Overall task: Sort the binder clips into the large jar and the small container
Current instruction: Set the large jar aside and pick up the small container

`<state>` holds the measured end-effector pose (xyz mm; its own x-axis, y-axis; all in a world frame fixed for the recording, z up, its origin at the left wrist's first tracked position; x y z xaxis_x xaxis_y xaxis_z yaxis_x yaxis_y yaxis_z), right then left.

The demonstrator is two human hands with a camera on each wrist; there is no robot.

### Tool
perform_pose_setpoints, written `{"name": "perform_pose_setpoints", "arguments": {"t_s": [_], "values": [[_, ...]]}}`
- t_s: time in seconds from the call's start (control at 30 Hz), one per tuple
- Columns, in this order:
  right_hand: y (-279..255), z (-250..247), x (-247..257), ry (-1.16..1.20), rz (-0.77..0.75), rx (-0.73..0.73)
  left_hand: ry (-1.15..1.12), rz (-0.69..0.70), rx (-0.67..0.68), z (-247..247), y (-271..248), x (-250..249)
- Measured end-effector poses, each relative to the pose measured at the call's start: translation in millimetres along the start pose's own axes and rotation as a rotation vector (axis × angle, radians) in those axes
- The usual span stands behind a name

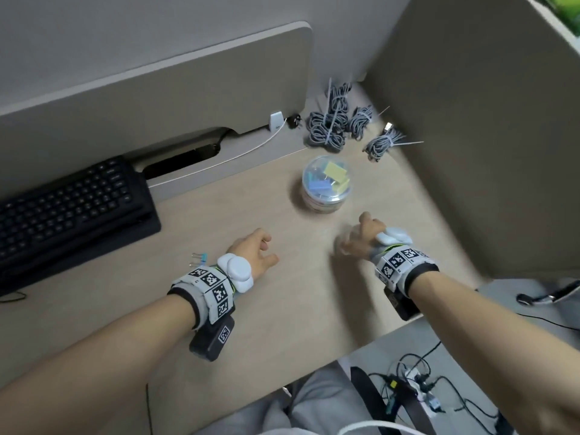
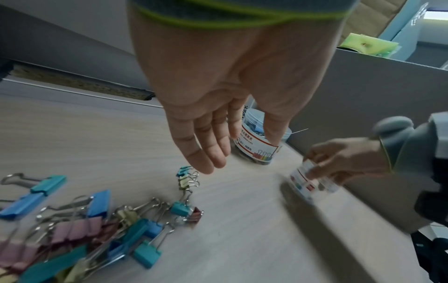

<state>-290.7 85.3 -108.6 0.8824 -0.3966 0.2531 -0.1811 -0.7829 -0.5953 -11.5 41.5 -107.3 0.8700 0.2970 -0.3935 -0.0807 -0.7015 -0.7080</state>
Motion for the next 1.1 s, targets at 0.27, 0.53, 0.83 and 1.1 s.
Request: {"name": "perform_pose_setpoints", "arguments": {"t_s": [0.27,0.53,0.83,1.1], "values": [[-21,30,176,0.342,-0.337,0.051,0.019,0.137,-0.097,-28,-33,24],[-36,57,238,0.240,-0.503,0.188,0.029,0.043,-0.168,-52,-39,73],[-27,54,250,0.122,-0.673,0.085,-0.017,-0.049,-0.100,-62,-34,120],[20,88,151,-0.320,-0.267,0.181,-0.112,-0.132,-0.139,-75,-39,148]]}}
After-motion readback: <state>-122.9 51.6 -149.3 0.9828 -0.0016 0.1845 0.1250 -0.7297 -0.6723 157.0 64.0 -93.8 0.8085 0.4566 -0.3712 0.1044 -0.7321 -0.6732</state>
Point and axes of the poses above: each hand's wrist, its own y-axis towards the middle knuckle, its own z-axis out of the palm, x = y × z, the point moved 9 cm from there along y, towards the middle knuckle, and after that the axes turned 15 degrees about -z, right-handed, at the moved point
